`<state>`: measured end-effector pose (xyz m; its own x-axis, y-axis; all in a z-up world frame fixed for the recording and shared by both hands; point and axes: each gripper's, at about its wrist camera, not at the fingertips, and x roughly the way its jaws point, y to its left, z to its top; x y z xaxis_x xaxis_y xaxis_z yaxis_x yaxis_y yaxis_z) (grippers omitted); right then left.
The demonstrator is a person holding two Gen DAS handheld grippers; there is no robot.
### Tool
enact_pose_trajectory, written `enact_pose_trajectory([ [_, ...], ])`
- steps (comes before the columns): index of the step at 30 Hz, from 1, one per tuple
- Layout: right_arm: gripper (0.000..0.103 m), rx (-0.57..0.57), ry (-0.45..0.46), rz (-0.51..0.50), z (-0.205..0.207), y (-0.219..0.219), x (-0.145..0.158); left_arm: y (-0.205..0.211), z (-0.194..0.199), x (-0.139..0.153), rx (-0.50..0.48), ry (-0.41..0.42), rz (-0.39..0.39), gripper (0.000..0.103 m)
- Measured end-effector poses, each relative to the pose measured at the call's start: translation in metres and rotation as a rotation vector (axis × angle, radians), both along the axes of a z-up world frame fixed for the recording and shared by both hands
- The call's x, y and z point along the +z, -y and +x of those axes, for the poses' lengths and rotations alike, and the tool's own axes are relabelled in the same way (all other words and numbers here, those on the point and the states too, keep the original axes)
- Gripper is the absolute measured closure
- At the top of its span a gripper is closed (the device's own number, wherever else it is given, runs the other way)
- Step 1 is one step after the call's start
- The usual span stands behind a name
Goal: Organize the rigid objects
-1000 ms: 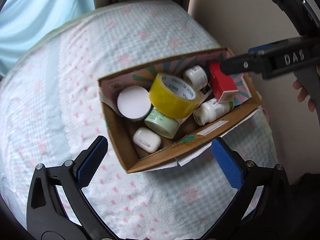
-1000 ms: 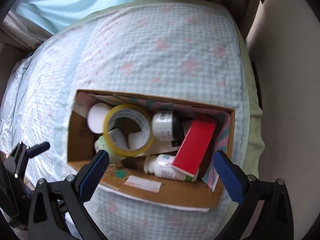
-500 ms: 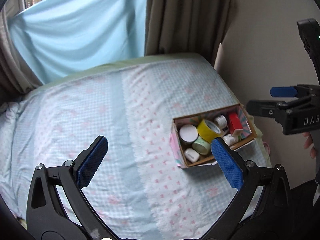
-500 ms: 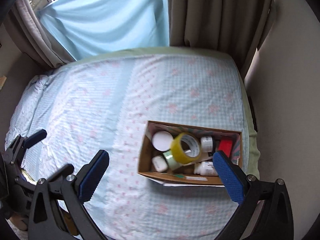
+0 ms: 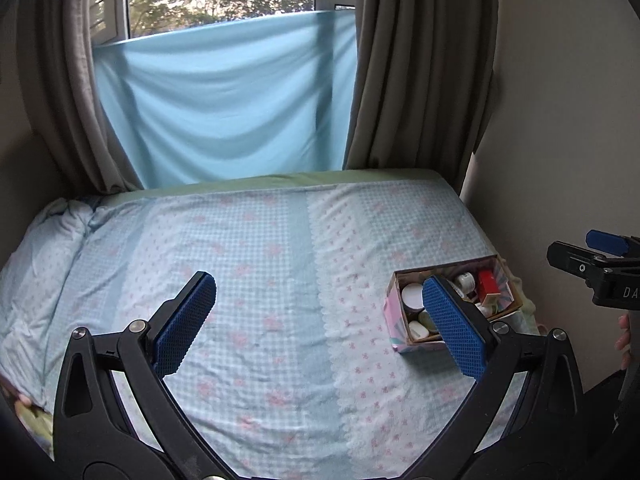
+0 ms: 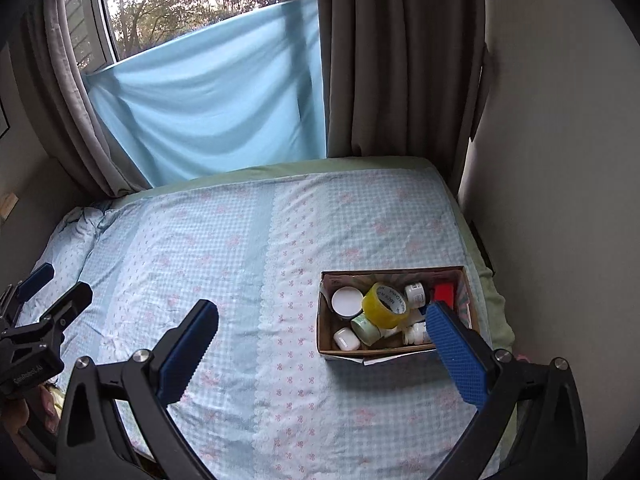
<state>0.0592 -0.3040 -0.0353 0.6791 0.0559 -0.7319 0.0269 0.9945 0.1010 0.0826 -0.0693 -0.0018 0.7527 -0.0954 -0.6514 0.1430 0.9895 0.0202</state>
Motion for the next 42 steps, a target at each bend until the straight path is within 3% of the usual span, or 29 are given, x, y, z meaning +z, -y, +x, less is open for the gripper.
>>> enact_pose_trajectory([
  [12,0.0,0.016,0.117,-0.07,-0.023,-0.018,0.025,0.003,-0.031,0.018,0.013,0.085,0.017,0.0],
  [42,0.0,-0.016,0.14,-0.053,-0.037,-0.014,0.03,0.007,-0.045,0.023,0.022,0.123,0.007,0.0],
])
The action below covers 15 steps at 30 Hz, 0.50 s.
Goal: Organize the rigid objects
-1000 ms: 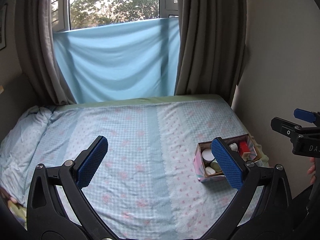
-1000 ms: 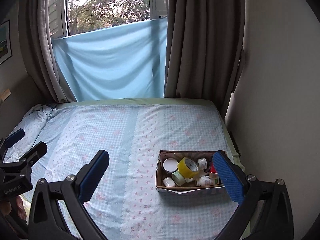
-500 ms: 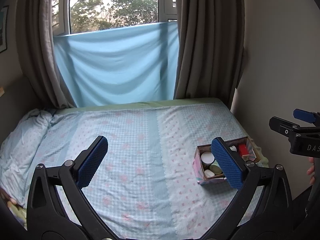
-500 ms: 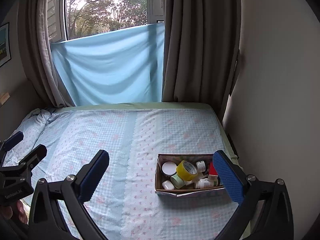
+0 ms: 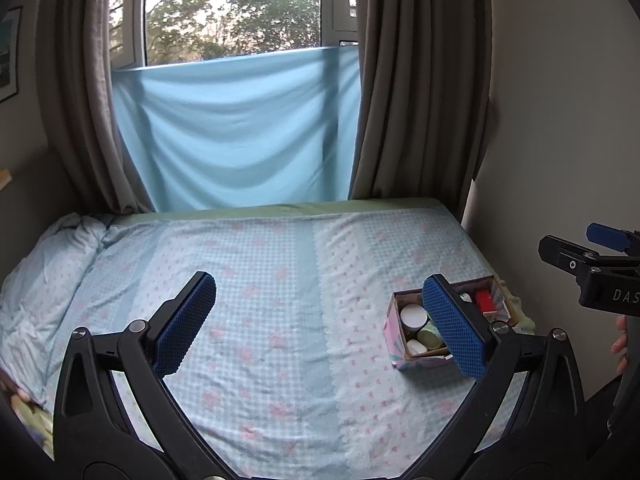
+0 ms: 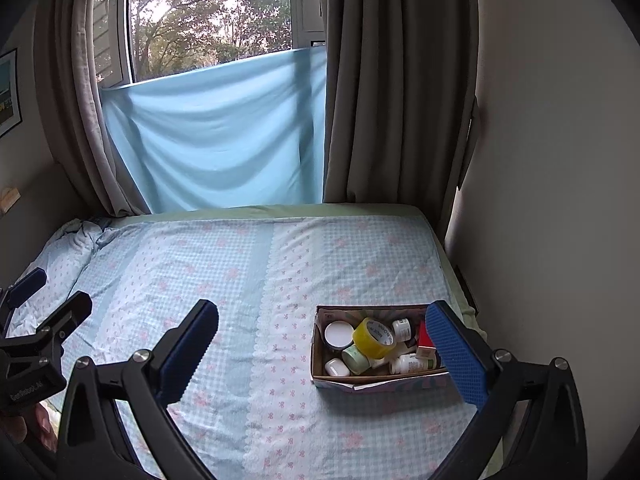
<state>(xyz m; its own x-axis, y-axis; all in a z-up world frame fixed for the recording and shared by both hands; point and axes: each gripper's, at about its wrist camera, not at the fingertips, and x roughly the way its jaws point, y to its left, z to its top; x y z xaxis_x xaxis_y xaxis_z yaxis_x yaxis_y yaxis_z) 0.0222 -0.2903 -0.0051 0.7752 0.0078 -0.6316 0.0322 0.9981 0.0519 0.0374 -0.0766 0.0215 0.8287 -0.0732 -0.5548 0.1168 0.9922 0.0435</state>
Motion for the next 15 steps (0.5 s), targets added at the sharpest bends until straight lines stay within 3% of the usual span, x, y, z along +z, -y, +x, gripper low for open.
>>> enact_pose_trajectory([
  [15,0.0,-0.007,0.012,-0.011,-0.0023,0.0023,0.0026,0.0037,-0.0027,0.0009,-0.013,-0.002,-0.003,0.0],
])
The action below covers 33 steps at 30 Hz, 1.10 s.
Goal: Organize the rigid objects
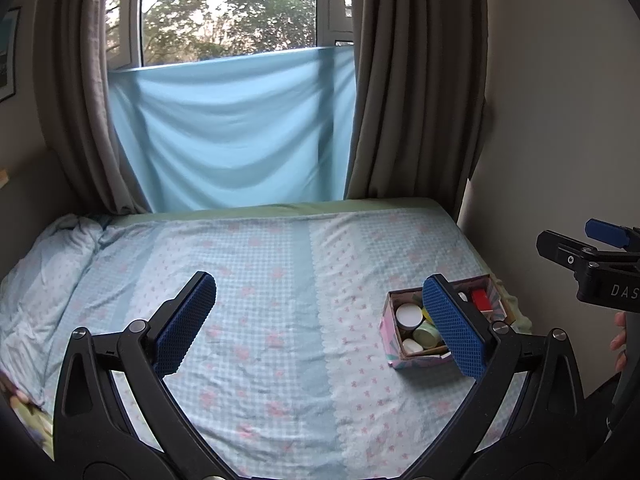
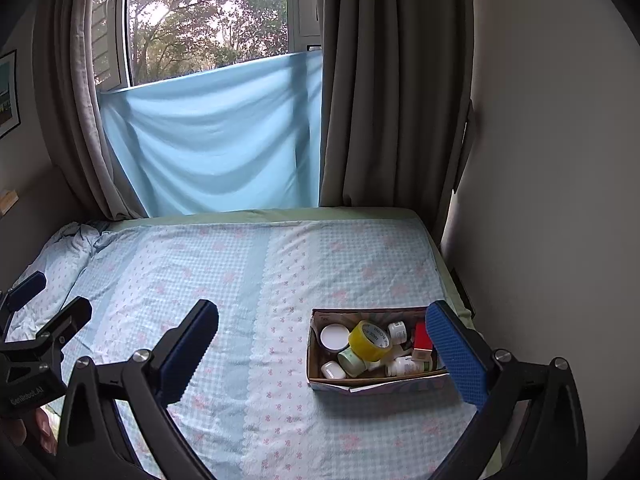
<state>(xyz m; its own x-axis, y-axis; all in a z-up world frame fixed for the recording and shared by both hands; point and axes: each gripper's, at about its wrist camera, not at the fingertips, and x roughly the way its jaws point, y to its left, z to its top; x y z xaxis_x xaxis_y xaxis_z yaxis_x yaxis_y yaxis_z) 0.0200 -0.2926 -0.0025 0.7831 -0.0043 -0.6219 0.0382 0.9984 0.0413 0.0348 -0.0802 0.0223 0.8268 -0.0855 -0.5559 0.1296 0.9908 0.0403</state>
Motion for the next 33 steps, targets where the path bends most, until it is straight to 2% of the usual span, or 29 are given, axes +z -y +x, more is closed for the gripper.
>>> enact_pose_trajectory([
  [20,0.0,-0.013,0.006,-0.006,0.008,0.001,-0.003,0.003,0.01,0.001,0.021,0.003,0.001,0.0],
  [27,0.0,-0.015,0.007,-0.01,0.013,0.0,-0.003,0.004,0.014,0.003,0.05,0.035,0.03,0.0],
  [33,0.0,-0.01,0.002,-0.01,0.02,-0.002,-0.004,0.004,0.018,0.004,0.044,0.046,0.021,0.0],
])
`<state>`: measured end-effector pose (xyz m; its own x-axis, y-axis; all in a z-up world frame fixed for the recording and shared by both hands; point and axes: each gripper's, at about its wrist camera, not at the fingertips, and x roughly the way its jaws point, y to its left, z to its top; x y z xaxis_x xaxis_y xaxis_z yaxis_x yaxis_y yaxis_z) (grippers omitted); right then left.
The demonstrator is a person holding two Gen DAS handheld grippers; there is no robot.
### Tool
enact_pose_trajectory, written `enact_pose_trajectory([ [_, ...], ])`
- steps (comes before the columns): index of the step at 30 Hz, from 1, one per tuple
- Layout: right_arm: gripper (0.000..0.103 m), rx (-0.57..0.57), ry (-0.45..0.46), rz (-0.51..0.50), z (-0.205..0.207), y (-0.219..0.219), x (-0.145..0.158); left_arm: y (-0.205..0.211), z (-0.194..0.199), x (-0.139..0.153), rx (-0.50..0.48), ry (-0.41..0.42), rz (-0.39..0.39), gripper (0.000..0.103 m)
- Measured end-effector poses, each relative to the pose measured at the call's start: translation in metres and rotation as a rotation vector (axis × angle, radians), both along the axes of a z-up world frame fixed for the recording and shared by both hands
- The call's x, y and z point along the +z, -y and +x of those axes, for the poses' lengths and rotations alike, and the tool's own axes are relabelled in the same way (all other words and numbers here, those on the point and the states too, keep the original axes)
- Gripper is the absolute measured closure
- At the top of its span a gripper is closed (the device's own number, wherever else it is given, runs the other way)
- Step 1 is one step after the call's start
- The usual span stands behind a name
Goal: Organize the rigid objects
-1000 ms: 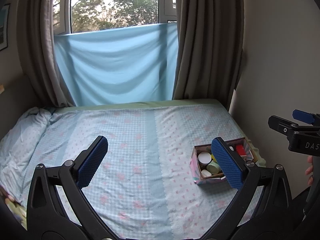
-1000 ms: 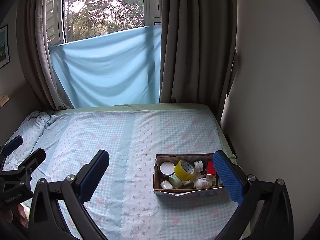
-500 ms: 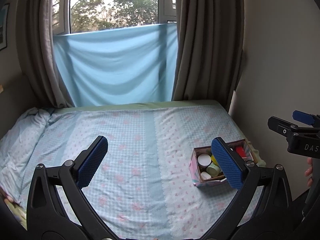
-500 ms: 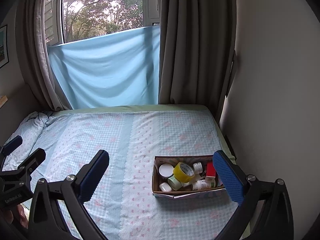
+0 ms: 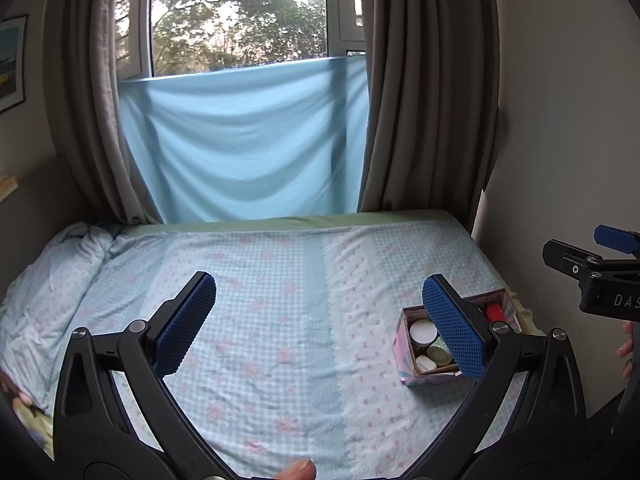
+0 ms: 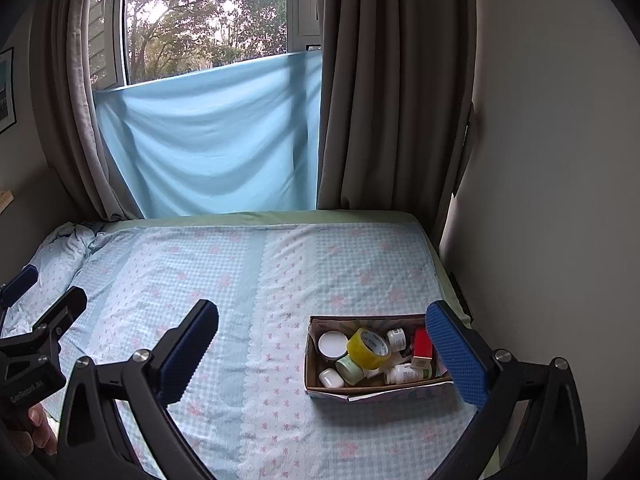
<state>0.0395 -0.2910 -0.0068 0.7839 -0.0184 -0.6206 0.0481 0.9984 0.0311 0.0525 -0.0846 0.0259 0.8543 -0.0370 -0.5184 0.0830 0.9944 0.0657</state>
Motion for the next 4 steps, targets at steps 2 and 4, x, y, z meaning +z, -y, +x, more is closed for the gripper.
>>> enact_pose_trajectory([
  [2,0.0,0.002,-0.005,0.001,0.0034,-0.0011,-0.0008,-0.0001,0.0014,-0.0012,-0.002,0.002,-0.001,0.0],
  [4,0.0,0.005,-0.012,-0.001,0.0072,-0.0027,-0.0013,-0.0001,0.0027,-0.0018,-0.01,0.004,-0.002,0.0],
])
